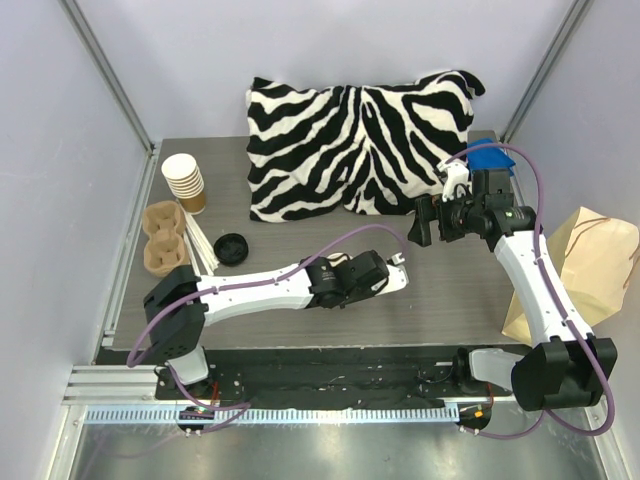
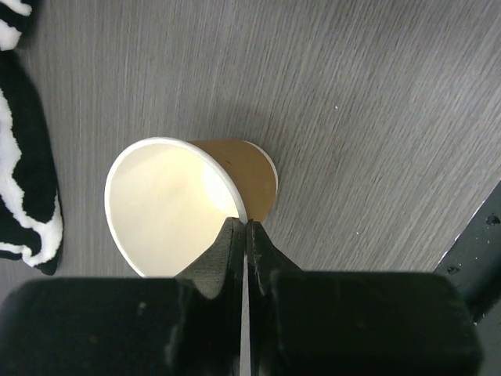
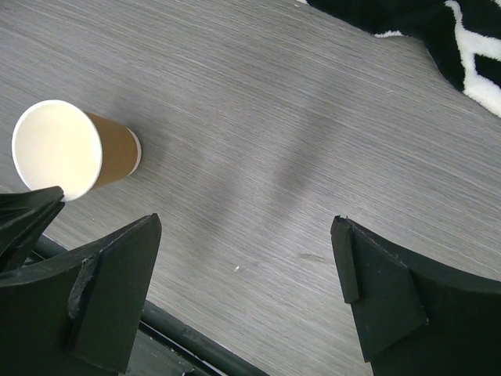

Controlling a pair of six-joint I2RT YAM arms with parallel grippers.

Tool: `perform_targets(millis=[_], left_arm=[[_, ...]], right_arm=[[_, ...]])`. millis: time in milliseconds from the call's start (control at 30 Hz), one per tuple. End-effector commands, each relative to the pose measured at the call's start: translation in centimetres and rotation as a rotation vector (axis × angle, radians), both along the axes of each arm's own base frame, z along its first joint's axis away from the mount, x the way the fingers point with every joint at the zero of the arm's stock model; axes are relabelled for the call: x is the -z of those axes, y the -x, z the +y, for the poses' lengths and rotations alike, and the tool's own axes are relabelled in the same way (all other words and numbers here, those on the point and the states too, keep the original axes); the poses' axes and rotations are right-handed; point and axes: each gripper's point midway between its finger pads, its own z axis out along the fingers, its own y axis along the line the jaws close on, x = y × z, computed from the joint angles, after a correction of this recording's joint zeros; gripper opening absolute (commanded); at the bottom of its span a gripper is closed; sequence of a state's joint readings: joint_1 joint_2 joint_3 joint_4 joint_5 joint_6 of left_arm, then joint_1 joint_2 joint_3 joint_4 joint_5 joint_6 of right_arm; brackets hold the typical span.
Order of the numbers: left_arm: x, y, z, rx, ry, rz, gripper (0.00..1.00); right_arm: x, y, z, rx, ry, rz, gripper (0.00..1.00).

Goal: Pack the takeout coffee

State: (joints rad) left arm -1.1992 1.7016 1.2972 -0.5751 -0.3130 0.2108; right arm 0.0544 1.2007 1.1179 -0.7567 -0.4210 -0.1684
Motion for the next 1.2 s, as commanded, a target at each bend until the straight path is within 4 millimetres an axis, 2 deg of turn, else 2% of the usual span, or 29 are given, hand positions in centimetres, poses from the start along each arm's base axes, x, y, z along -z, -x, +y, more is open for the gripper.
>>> perform_targets(millis=[0,33,67,133,167,267,333,367,400,433,467,500,533,567,600,633,667,700,767,800,833,867,900,967,1000,1033,1067,1100,1167], left_arm=[[-0.9,-0.7,-1.2,-0.046,0.095,-0.026,0.13],[-0.8,-0.6,-1.1,-0.047,0.092,-0.022,0.18],[-1.0,-0.5,-1.0,-0.048,0.098,-0.022,0.28],[-1.3,-0.3,-0.9,-0.045,0.101,-0.013,0.34],[-1.4,-0.1,-0.6,-0.047,0.092,-0.004,0.43],[-2.4,0.7,-0.3,-0.033,0.091,0.042,0.57],[-5.4,1.1,-0.7,-0.006,0.161,0.073,0.64],[-6.3,1.5,0.0,0.0,0.164,0.106,0.71],[-9.9,1.3,-0.3,0.009,0.244,0.099,0.76],[-11.4,0.0,0.5,-0.014,0.275,0.111,0.78],[-11.9,0.7,1.4,0.003,0.271,0.183,0.83],[-13.1,-1.1,2.8,-0.036,0.294,0.199,0.85],[-15.4,-2.2,3.4,-0.041,0.331,0.193,0.86],[-15.7,-2.5,4.6,-0.049,0.326,0.236,0.86],[-16.4,-5.2,7.1,-0.122,0.346,0.235,0.86],[-17.8,-6.9,8.4,-0.127,0.356,0.197,0.86],[-18.1,-7.9,9.9,-0.152,0.352,0.197,0.86],[-18.3,-10.4,12.8,-0.237,0.355,0.174,0.86],[-19.2,-13.0,15.6,-0.289,0.329,0.13,0.86],[-19.6,-14.9,18.4,-0.354,0.33,0.102,0.86],[-19.2,-16.1,19.8,-0.388,0.317,0.106,0.85],[-20.4,-17.4,21.1,-0.402,0.328,0.063,0.85],[-20.7,-18.8,23.9,-0.46,0.345,0.047,0.85],[-21.2,-21.1,26.3,-0.503,0.342,0.021,0.85],[-20.9,-22.1,28.4,-0.547,0.333,0.016,0.85],[-20.6,-22.3,29.4,-0.566,0.313,0.025,0.84],[-19.4,-23.2,30.3,-0.587,0.294,0.046,0.84],[-19.6,-23.7,31.9,-0.611,0.282,0.029,0.84],[-18.5,-24.5,33.5,-0.64,0.246,0.033,0.83]], right_arm=[[-1.1,-0.5,0.0,0.006,-0.017,-0.035,1.0],[-1.3,-0.6,0.1,0.005,-0.02,-0.039,1.0],[-1.2,-0.6,0.1,0.004,-0.022,-0.036,1.0],[-1.4,-0.7,0.2,0.002,-0.027,-0.036,1.0],[-1.2,-0.7,0.2,0.003,-0.027,-0.031,1.0],[-1.3,-0.8,0.3,0.001,-0.032,-0.033,1.0],[-1.5,-0.8,0.3,0.002,-0.034,-0.034,1.0],[-1.5,-0.8,0.3,0.002,-0.034,-0.036,1.0],[-1.5,-0.7,0.3,0.002,-0.034,-0.036,1.0],[-1.6,-0.6,0.3,0.001,-0.035,-0.037,1.0],[-1.6,-0.6,0.4,-0.005,-0.042,-0.037,1.0],[-1.6,-0.6,0.5,-0.007,-0.044,-0.038,1.0],[-1.5,-0.5,0.5,-0.008,-0.045,-0.033,1.0],[-1.5,-0.5,0.5,-0.01,-0.047,-0.033,1.0],[-1.4,-0.5,0.6,-0.011,-0.048,-0.03,1.0],[-1.5,-0.5,0.6,-0.012,-0.049,-0.033,1.0],[-1.5,-0.5,0.6,-0.014,-0.051,-0.031,1.0],[-1.6,-0.5,0.6,-0.013,-0.051,-0.035,1.0],[-1.5,-0.5,0.6,-0.016,-0.049,-0.036,1.0],[-1.4,-0.4,0.6,-0.016,-0.046,-0.033,1.0],[-1.3,-0.4,0.6,-0.017,-0.047,-0.031,1.0],[-1.2,-0.4,0.6,-0.017,-0.047,-0.03,1.0],[-1.2,-0.4,0.7,-0.02,-0.05,-0.03,1.0],[-1.2,-0.3,0.7,-0.02,-0.05,-0.028,1.0],[-1.2,-0.3,0.7,-0.023,-0.05,-0.03,1.0],[-1.2,-0.3,0.7,-0.021,-0.049,-0.029,1.0],[-1.1,-0.3,0.7,-0.021,-0.049,-0.027,1.0],[-1.1,-0.3,0.7,-0.022,-0.05,-0.027,1.0],[-1.0,-0.3,0.7,-0.021,-0.049,-0.024,1.0]])
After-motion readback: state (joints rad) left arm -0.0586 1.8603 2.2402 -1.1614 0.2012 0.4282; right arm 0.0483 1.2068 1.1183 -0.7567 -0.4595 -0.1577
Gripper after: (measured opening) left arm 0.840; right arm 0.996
